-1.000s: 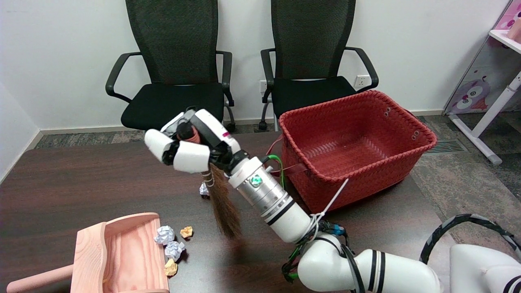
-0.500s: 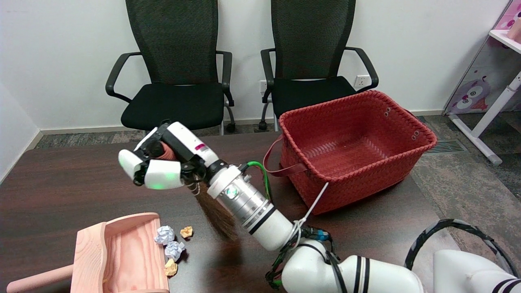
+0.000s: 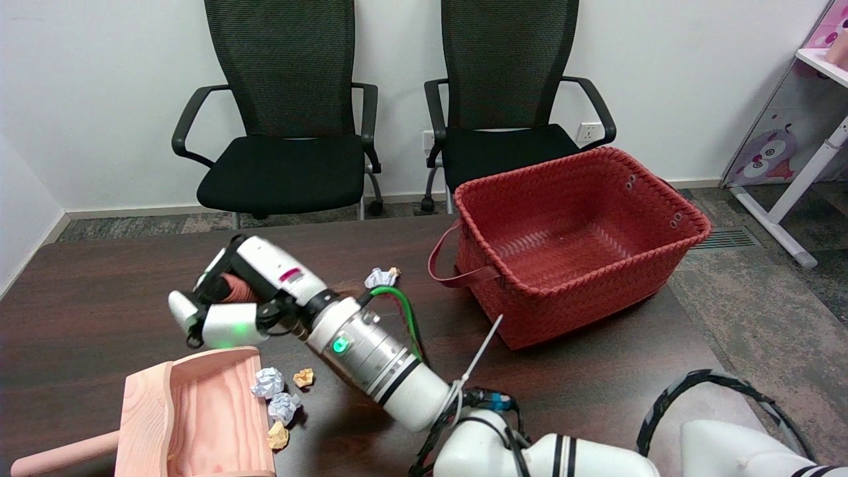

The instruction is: Sweep the paper ball into the dustpan.

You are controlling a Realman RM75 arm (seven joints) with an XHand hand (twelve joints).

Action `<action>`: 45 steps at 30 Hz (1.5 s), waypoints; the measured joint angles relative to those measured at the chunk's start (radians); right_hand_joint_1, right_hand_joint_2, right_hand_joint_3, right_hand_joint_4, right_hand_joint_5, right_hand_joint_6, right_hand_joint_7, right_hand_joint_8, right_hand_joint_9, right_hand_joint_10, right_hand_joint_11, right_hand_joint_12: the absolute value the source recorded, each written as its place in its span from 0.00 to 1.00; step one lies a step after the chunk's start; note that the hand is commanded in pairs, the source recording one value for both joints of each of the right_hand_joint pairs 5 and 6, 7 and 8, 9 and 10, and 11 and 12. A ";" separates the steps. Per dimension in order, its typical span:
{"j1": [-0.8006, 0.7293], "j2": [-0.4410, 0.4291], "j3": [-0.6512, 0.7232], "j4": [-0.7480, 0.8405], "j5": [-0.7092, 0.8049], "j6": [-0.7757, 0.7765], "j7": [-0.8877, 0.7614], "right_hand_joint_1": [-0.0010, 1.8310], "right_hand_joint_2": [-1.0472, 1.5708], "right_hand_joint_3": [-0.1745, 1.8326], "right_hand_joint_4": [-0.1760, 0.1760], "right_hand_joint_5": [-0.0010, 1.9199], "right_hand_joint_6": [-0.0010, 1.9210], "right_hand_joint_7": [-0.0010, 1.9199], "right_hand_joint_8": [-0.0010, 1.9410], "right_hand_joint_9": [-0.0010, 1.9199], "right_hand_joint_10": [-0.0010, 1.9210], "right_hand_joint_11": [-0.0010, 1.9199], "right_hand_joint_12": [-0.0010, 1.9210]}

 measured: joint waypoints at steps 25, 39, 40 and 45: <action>-0.011 -0.212 -0.043 0.240 -0.004 -0.026 -0.014 0.46 0.80 1.00 0.49 1.00 1.00 1.00 0.99 1.00 1.00 1.00 1.00; 0.026 -0.290 -0.076 0.348 -0.004 0.073 0.256 0.47 0.77 0.96 0.49 1.00 1.00 1.00 0.99 1.00 1.00 1.00 1.00; 0.030 -0.294 -0.078 0.354 -0.002 0.084 0.285 0.47 0.76 0.95 0.49 1.00 1.00 1.00 0.99 1.00 1.00 1.00 1.00; 0.046 -0.308 -0.084 0.371 0.008 0.130 0.422 0.47 0.76 0.92 0.49 1.00 1.00 1.00 0.99 1.00 1.00 1.00 1.00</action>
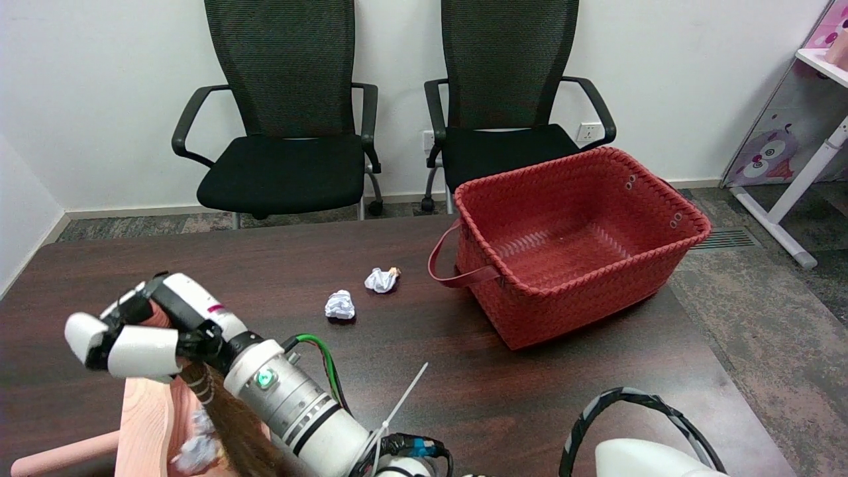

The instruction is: Sweep the paper ball into the dustpan.

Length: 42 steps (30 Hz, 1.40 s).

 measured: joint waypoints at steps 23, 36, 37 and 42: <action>0.050 0.129 0.013 -0.186 0.044 0.146 0.412 0.46 0.82 0.80 0.48 1.00 1.00 1.00 0.99 1.00 1.00 1.00 1.00; 0.096 0.347 0.021 -0.319 0.039 0.140 0.474 0.46 0.84 0.82 0.48 1.00 1.00 1.00 0.99 1.00 1.00 1.00 1.00; 0.098 0.360 0.023 -0.324 0.039 0.140 0.480 0.47 0.85 0.81 0.48 1.00 1.00 1.00 0.99 1.00 1.00 1.00 1.00; 0.111 0.432 0.031 -0.348 0.040 0.140 0.516 0.47 0.86 0.80 0.48 1.00 1.00 1.00 0.99 1.00 1.00 1.00 1.00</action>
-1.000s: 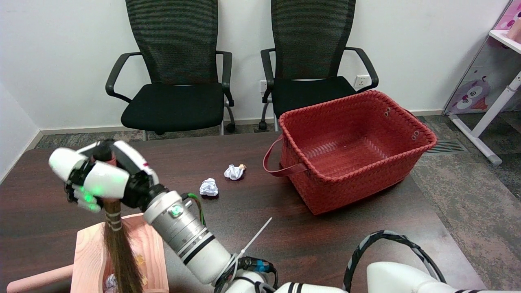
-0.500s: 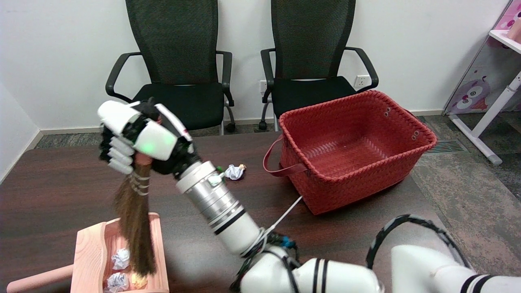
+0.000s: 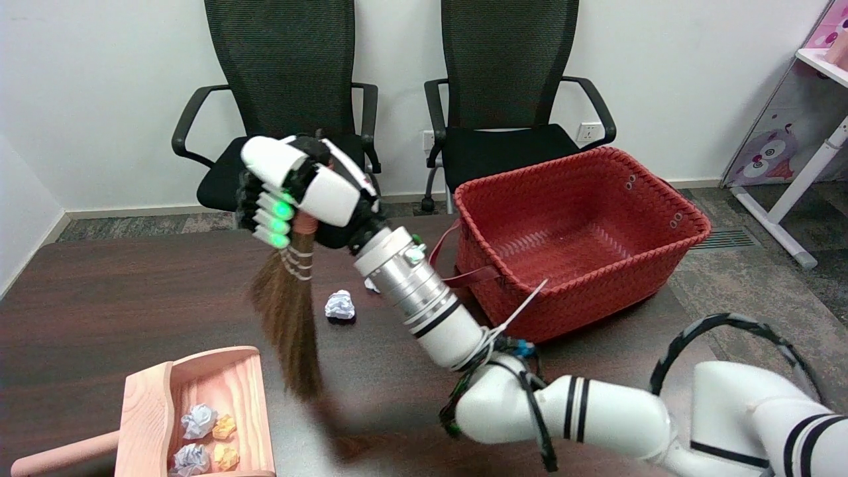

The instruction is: Sweep the paper ball into the dustpan.

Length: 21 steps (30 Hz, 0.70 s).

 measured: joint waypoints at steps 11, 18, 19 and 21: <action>0.057 0.105 -0.001 0.032 0.026 0.000 0.069 0.48 0.89 0.76 0.48 1.00 1.00 1.00 0.99 1.00 1.00 1.00 1.00; 0.148 0.136 -0.047 0.141 0.044 0.002 0.126 0.48 0.90 0.74 0.48 1.00 1.00 1.00 0.99 1.00 1.00 1.00 1.00; 0.165 0.139 -0.056 0.163 0.047 0.004 0.137 0.48 0.91 0.73 0.48 1.00 1.00 1.00 0.99 1.00 1.00 1.00 1.00; 0.192 0.141 -0.072 0.203 0.051 0.008 0.158 0.48 0.91 0.73 0.48 1.00 1.00 1.00 0.99 1.00 1.00 1.00 1.00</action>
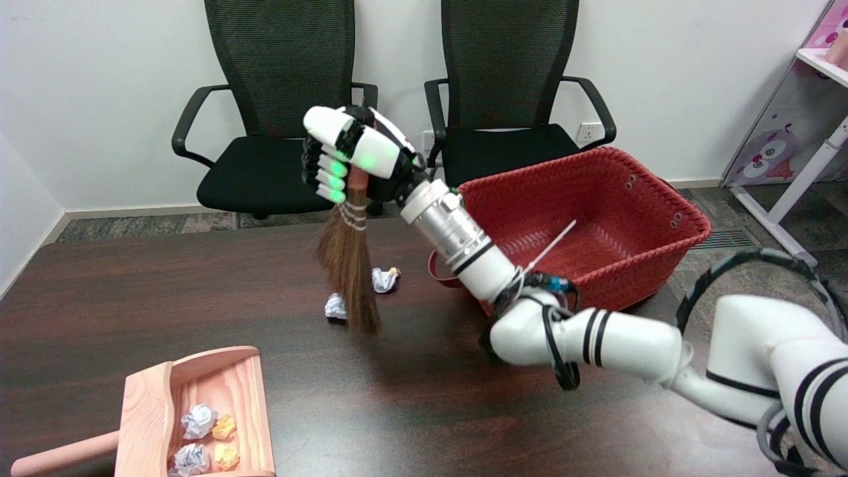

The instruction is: Sweep the paper ball into the dustpan.

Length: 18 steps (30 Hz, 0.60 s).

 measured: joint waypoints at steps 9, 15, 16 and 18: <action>0.138 -0.005 -0.098 0.230 0.009 0.023 0.101 0.49 0.92 0.72 0.47 1.00 1.00 1.00 0.99 1.00 1.00 1.00 1.00; 0.207 -0.023 -0.161 0.366 0.004 0.032 0.139 0.49 0.93 0.72 0.47 1.00 1.00 1.00 0.99 1.00 1.00 1.00 1.00; 0.213 -0.026 -0.167 0.380 0.003 0.033 0.141 0.49 0.93 0.72 0.47 1.00 1.00 1.00 0.99 1.00 1.00 1.00 1.00; 0.231 -0.035 -0.185 0.423 -0.004 0.035 0.143 0.49 0.94 0.71 0.48 1.00 1.00 1.00 0.99 1.00 1.00 1.00 1.00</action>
